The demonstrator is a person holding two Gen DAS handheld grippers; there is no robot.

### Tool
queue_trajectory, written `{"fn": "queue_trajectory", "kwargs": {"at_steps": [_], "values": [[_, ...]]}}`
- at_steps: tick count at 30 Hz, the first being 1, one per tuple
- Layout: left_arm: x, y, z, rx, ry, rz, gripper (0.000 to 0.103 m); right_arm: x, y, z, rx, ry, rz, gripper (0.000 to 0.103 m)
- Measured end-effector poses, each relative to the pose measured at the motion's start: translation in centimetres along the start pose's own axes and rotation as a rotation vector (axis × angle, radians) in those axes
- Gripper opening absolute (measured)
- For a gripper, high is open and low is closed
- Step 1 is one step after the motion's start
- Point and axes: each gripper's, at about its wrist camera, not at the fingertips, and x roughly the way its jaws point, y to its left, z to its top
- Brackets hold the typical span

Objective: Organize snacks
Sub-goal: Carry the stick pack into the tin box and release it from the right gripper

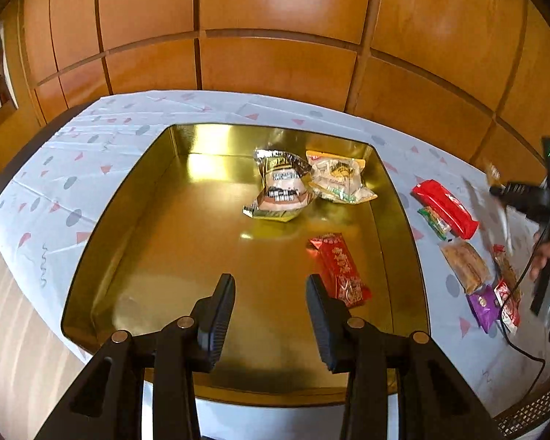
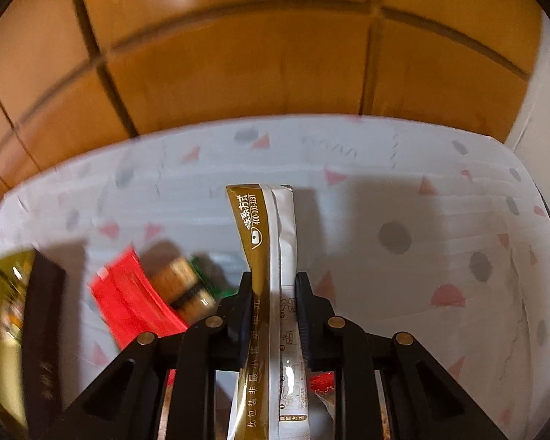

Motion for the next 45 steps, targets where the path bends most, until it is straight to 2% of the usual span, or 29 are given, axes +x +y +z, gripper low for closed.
{"fn": "queue_trajectory", "kwargs": {"at_steps": [3,7,13,18,21,26,29,33,35,38,45], "values": [[-0.1,0.0,-0.2,-0.008,0.003,-0.006,0.040,-1.9,0.1,0.8,0.022,-0.048,0.039,0.021],[-0.4,0.3,-0.5,-0.016,-0.001,-0.008,0.040,-4.0,1.3,1.2,0.052,-0.052,0.154,0.021],[-0.8,1.3,-0.8,-0.039,-0.016,-0.001,0.040,-6.3,4.6,-0.2,0.107,0.030,0.393,0.021],[-1.3,1.8,-1.3,-0.037,-0.035,0.014,0.040,-7.3,9.6,-2.3,0.108,0.092,0.548,0.021],[-1.5,2.2,-1.6,-0.048,-0.037,0.007,0.040,-7.4,12.7,-3.6,0.132,0.126,0.610,0.022],[-1.5,2.7,-2.0,-0.051,-0.038,0.004,0.040,-6.0,16.5,-5.1,0.159,0.185,0.624,0.024],[-1.5,2.8,-2.1,-0.050,-0.042,0.004,0.040,-4.8,18.1,-6.1,0.153,0.222,0.595,0.027],[-1.4,3.0,-2.2,-0.063,-0.039,-0.001,0.040,-3.5,18.8,-7.2,0.122,0.270,0.583,0.027],[-1.3,3.0,-2.2,-0.063,-0.039,0.000,0.040,-3.5,18.6,-7.7,0.098,0.278,0.571,0.031],[-1.3,3.0,-2.3,-0.061,-0.037,0.001,0.040,-4.1,18.3,-8.2,0.082,0.276,0.576,0.031],[-1.3,2.6,-2.4,-0.048,-0.035,0.007,0.040,-6.2,17.6,-9.0,-0.037,0.207,0.530,0.041]]}}
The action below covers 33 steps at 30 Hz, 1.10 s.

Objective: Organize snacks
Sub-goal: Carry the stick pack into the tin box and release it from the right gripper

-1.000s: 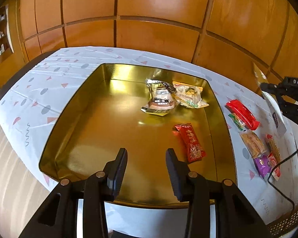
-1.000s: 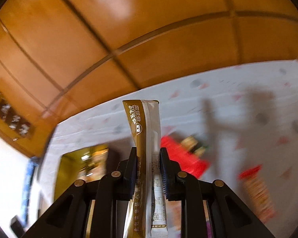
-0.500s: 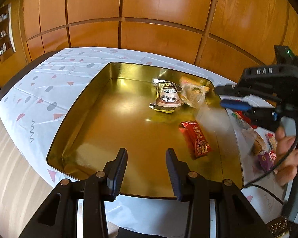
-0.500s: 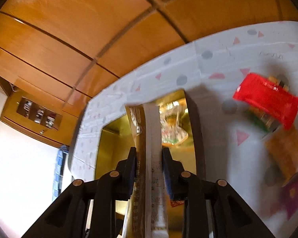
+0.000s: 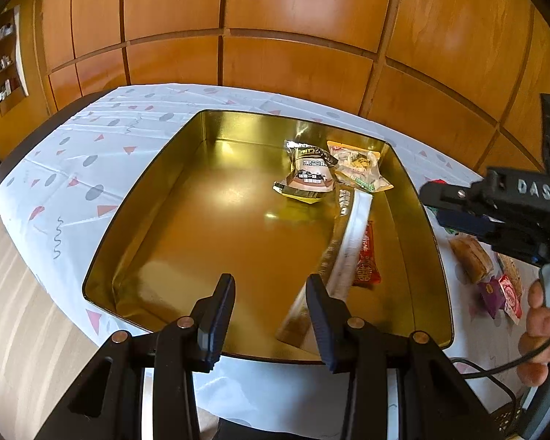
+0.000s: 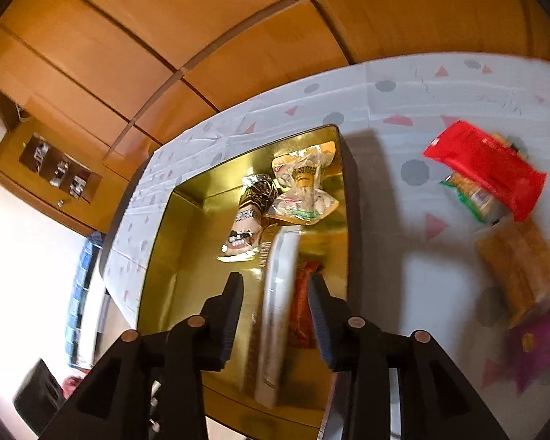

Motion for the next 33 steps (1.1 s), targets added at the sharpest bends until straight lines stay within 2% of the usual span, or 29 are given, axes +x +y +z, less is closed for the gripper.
{"fn": "queue_trajectory", "kwargs": {"at_steps": [9,14,26,33], "values": [[-0.4,-1.2,-0.3,0.043,-0.010,0.002,0.040,-3.2,1.3,-1.8,-0.254,-0.093,-0.159,0.048],[-0.5,-2.0,-0.5,0.067,-0.008,-0.002,0.041,-4.6,1.3,-2.7,-0.338,-0.120,-0.213,0.051],[-0.7,-3.0,-0.6,0.098,-0.002,-0.006,0.040,-7.9,-1.1,-3.4,-0.407,-0.172,-0.303,0.056],[-0.8,-3.4,-0.5,0.117,-0.003,-0.007,0.040,-10.0,-4.4,-2.7,-0.381,-0.184,-0.373,0.060]]}}
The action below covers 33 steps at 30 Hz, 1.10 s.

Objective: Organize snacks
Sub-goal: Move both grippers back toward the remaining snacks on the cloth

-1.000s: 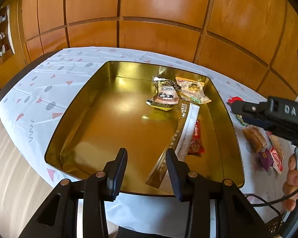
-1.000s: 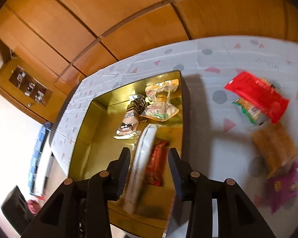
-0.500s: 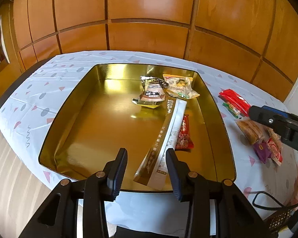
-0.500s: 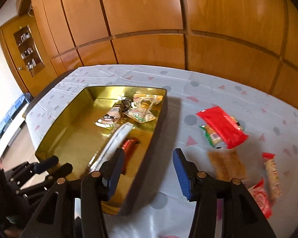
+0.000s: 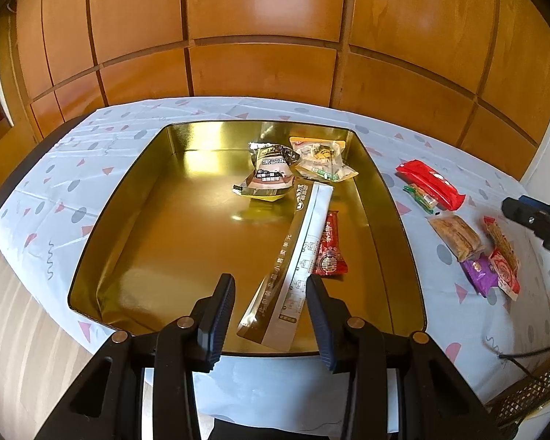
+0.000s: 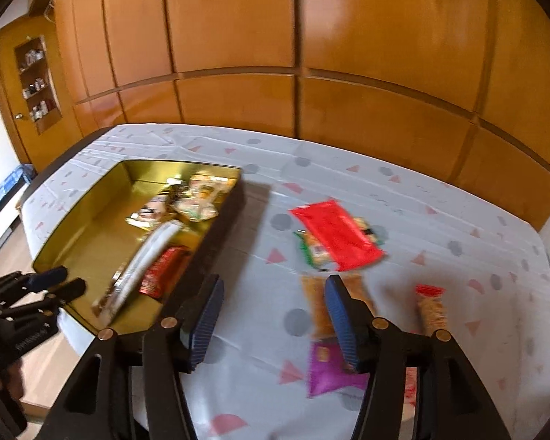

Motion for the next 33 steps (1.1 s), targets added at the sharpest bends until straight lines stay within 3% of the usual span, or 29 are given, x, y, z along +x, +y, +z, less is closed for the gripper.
{"fn": "queue_trajectory", "kwargs": {"at_steps": [11,21,26,33], "values": [[-0.4,-1.4,0.2,0.045,-0.007,-0.004,0.040,-2.0,-8.5,0.4,0.069,-0.016,-0.182,0.060],[-1.6,-4.3,1.0,0.137,-0.027,-0.054,0.040,-1.0,-19.7,0.0,0.187,-0.012,-0.376,0.066],[-1.7,-6.7,1.1,0.196,-0.017,-0.104,0.040,0.4,-24.1,-1.4,0.409,0.047,-0.326,0.066],[-1.6,-10.9,0.9,0.282,0.034,-0.213,0.040,0.7,-25.0,-2.2,0.480,0.085,-0.294,0.066]]}}
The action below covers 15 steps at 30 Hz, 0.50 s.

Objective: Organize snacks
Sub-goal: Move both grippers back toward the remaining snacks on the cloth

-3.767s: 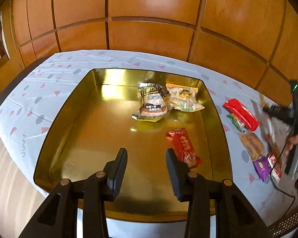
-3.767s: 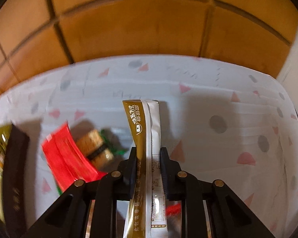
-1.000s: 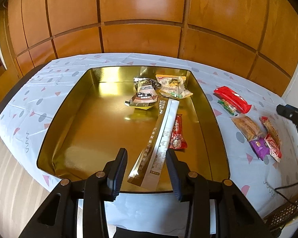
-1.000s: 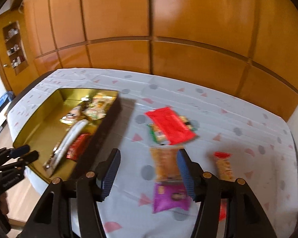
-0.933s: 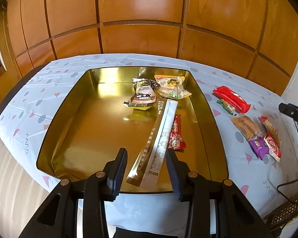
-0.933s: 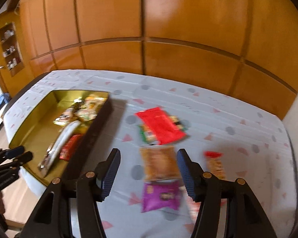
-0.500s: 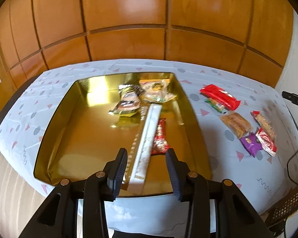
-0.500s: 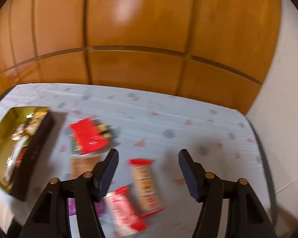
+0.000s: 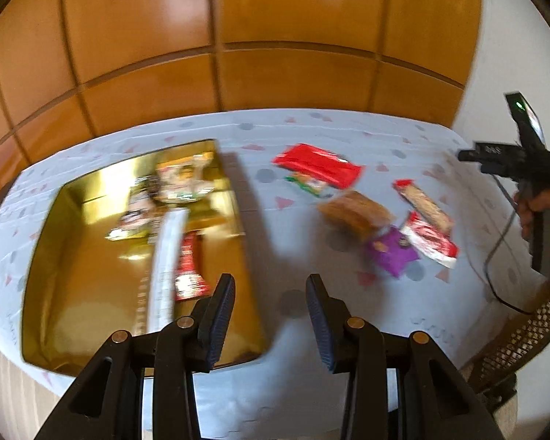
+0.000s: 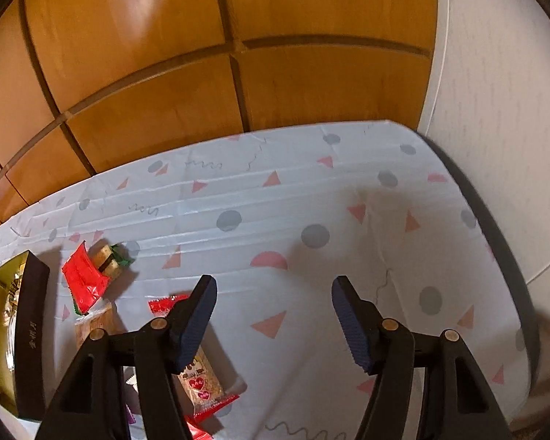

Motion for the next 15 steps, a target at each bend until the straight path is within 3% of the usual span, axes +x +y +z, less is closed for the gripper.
{"fn": "queue_trajectory", "kwargs": {"at_steps": [5,6,8,12,15], "values": [[1.5,-3.0,1.1,0.039,0.058,-0.101,0.042,0.2,-0.2,-0.2,0.036,0.012,0.033,0.071],[2.1,-3.7,1.5,0.038,0.079,-0.131,0.045,0.1,-0.3,-0.2,0.041,0.015,0.039,0.072],[3.1,-4.9,1.9,0.039,0.102,-0.173,0.061,0.2,-0.2,-0.2,0.043,0.016,0.042,0.073],[5.5,-6.8,2.4,0.015,0.170,-0.247,0.064,0.1,-0.2,-0.3,0.045,0.013,0.056,0.075],[7.1,-7.4,2.6,-0.033,0.211,-0.251,0.076,0.0,-0.2,-0.3,0.048,0.013,0.066,0.078]]}}
